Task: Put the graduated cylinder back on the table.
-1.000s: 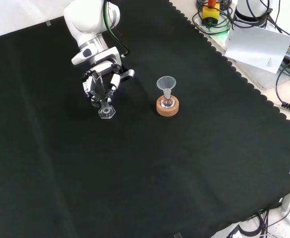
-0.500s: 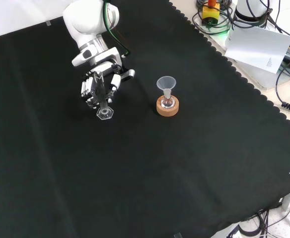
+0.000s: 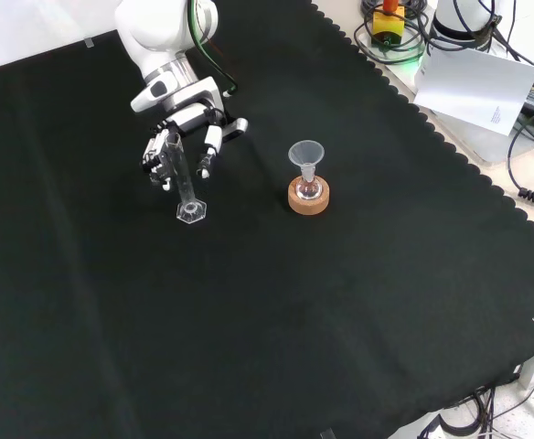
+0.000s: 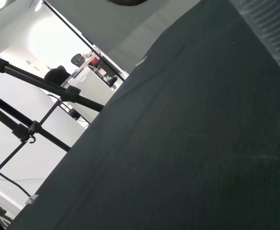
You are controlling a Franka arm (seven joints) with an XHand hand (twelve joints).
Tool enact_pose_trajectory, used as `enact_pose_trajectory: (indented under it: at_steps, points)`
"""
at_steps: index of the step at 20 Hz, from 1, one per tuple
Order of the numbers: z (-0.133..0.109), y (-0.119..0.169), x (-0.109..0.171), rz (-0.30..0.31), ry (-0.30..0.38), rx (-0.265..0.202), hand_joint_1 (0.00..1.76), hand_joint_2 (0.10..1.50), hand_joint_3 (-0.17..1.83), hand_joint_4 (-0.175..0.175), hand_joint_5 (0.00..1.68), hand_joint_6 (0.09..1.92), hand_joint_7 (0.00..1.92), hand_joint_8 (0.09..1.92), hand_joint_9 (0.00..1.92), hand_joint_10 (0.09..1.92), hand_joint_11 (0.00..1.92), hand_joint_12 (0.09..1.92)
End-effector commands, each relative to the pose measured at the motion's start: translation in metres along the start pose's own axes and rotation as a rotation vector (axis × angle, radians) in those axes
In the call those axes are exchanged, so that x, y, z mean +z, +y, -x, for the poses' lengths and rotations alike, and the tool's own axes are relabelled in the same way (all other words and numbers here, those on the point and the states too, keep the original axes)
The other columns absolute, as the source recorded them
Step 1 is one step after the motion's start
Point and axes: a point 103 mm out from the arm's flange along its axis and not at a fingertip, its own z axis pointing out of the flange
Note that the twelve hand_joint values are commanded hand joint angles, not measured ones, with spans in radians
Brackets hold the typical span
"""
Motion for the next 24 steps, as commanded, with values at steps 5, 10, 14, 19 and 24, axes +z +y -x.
enact_pose_trajectory:
  at_steps: [5, 10, 14, 19, 24]
  points:
    - [-0.016, 0.002, -0.04, -0.001, -0.083, 0.011, 0.83, 0.97, -0.17, -0.067, 0.39, 0.49, 0.41, 0.65, 0.87, 0.09, 0.41, 1.32]
    - [-0.033, -0.007, -0.077, 0.039, -0.133, 0.031, 0.81, 0.97, -0.17, -0.072, 0.36, 0.4, 0.33, 0.67, 0.8, 0.09, 0.32, 1.35]
    - [-0.055, -0.019, -0.105, 0.056, -0.183, 0.044, 0.81, 0.97, -0.17, -0.072, 0.38, 0.35, 0.31, 0.68, 0.78, 0.09, 0.29, 1.36]
    - [-0.093, -0.045, -0.14, 0.078, -0.286, 0.064, 0.79, 0.98, -0.17, -0.075, 0.38, 0.33, 0.3, 0.68, 0.77, 0.09, 0.27, 1.36]
    - [-0.141, -0.082, -0.162, 0.098, -0.37, 0.105, 0.78, 0.98, -0.17, -0.076, 0.38, 0.3, 0.28, 0.68, 0.76, 0.09, 0.25, 1.37]
